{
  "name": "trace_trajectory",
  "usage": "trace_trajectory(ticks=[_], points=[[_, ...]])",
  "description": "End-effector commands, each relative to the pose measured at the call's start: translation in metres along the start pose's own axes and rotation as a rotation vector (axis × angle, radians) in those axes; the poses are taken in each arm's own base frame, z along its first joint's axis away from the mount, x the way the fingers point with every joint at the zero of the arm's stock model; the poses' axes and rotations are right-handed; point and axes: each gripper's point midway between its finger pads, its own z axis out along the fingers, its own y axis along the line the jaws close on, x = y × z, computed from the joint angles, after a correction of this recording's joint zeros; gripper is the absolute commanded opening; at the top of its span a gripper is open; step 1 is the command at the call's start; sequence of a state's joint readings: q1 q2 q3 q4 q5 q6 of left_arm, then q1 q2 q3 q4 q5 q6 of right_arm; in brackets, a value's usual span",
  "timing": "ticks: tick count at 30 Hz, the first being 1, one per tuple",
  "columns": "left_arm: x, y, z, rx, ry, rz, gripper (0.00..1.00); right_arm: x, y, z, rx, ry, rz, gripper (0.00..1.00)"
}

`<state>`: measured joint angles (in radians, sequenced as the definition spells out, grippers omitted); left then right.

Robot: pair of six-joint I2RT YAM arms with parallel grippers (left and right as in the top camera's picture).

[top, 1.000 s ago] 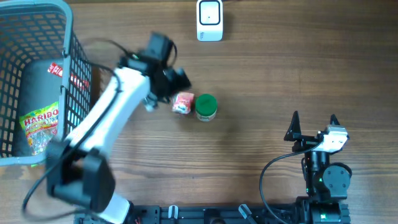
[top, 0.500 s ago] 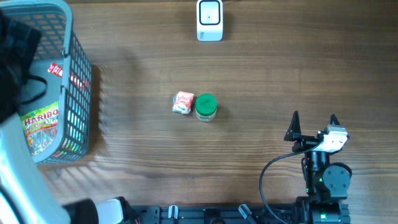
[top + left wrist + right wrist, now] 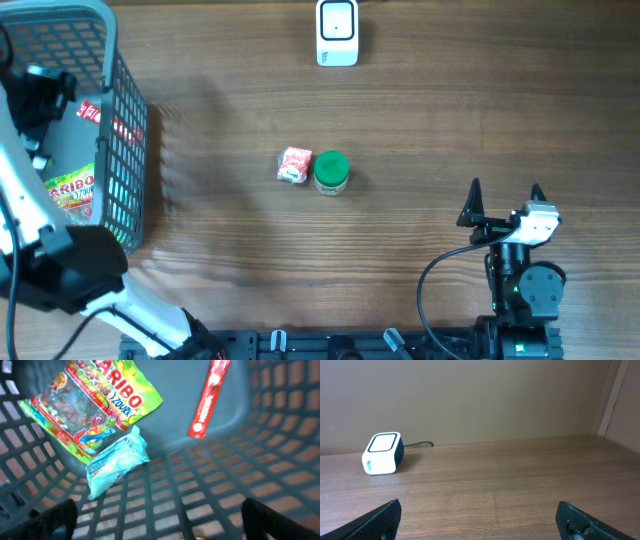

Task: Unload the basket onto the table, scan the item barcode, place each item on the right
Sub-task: 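Reach into the basket and grasp the teal wrapped bar, then carry the teal bar out and lay it right of the green jar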

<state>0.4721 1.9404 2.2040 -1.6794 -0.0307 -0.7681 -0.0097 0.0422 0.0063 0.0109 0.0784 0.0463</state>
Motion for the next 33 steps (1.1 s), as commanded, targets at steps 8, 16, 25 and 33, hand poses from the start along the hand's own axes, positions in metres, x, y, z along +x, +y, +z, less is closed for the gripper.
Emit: trace_trajectory(ticks=[8, 16, 25, 33], points=[[0.022, 0.033, 0.105, -0.275, 0.281, 0.223, 0.9, -0.001, 0.003, 0.0, -0.016, -0.006, -0.014, 0.99], [0.038, 0.062, 0.149, -0.383, 0.345, 0.257, 0.89, -0.001, 0.003, 0.0, -0.016, -0.006, -0.014, 1.0], [0.059, 0.084, 0.179, -0.429, 0.407, 0.279, 0.04, -0.001, 0.003, 0.0, -0.016, -0.006, -0.013, 1.0], [-0.014, 0.046, 0.088, -0.212, 0.223, 0.215, 0.04, -0.001, 0.003, 0.0, -0.016, -0.006, -0.013, 1.0]])
